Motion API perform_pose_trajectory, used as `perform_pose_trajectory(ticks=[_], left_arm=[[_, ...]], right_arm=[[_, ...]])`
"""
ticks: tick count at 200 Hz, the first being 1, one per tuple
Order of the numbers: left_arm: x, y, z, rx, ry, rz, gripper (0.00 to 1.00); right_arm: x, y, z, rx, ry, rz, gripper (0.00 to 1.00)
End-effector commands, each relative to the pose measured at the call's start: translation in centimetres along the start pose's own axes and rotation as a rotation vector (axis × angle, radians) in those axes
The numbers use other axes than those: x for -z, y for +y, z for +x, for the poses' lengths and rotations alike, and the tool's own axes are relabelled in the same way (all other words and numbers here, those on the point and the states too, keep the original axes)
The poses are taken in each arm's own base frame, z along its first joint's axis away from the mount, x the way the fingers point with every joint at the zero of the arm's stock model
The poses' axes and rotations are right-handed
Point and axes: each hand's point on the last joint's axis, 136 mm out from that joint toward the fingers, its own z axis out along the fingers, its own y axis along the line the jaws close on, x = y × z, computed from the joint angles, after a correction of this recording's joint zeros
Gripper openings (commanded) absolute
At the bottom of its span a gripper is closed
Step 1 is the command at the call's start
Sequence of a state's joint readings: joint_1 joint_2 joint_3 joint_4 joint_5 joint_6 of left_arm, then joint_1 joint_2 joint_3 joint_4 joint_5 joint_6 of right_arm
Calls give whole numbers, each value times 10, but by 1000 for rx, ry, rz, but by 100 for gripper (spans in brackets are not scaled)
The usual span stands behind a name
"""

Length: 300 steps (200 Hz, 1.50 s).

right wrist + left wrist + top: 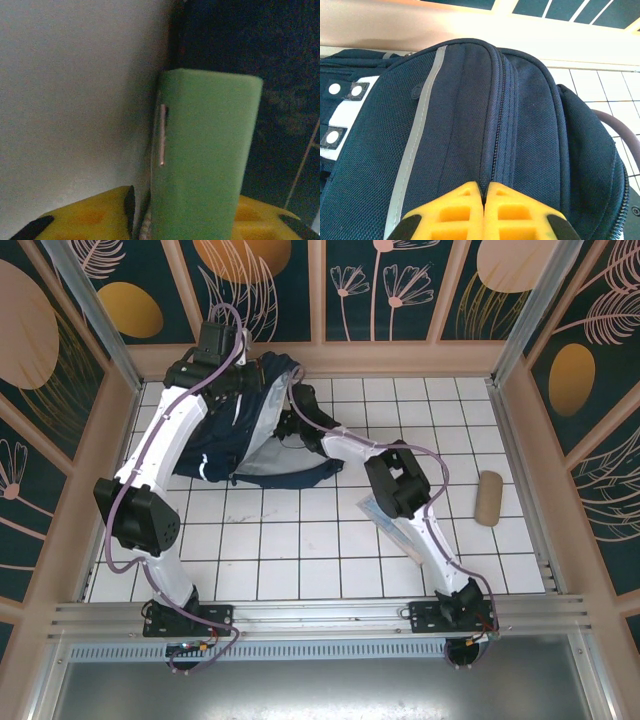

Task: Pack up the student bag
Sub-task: Place the book in the student bag.

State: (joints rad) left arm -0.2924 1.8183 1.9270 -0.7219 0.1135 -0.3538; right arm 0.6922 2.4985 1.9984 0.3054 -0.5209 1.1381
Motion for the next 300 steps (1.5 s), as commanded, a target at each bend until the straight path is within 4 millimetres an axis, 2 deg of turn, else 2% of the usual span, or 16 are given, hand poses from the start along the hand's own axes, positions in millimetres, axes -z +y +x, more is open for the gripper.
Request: perform_pose_trajectory(ticks=[1,59,92,109,126,149,164,184,212,225,247,265,288,300], left_arm=[[54,-28,-58,20,-221,109,0],[47,-27,-57,15,-210,109,0],[46,-26,-57,15,-208,109,0],[48,-26,-57,14,-210,108,0],[48,-26,-56,13,-207,108,0],[46,-25,-55,15,-204,102,0],[47,-24,-55,16,-205,102,0],[46,-26,-54,20,-204,107,0],[45,-27,-54,28,-202,122,0],[44,-28,-54,33,-200,128,0],[43,-31,-53,39,-195,143,0],[43,-33,-53,45,-193,154,0],[42,-35,-52,56,-186,168,0],[41,-35,-51,61,-181,175,0]], right_arm=[[15,1,-3,43,7,104,45],[42,-10,-6,96,2,252,47],[47,-21,-1,94,6,278,40],[46,-27,4,82,23,275,39],[46,-23,7,93,37,263,42],[53,-12,0,121,13,286,49],[60,-14,-7,112,-6,341,52],[66,-27,-10,77,-4,400,56],[62,-37,-2,17,39,329,56],[54,-36,4,6,73,284,57],[40,-49,11,-25,121,288,56],[30,-52,16,-43,133,268,51],[19,-46,17,-52,142,231,42],[13,-40,18,-48,149,214,42]])
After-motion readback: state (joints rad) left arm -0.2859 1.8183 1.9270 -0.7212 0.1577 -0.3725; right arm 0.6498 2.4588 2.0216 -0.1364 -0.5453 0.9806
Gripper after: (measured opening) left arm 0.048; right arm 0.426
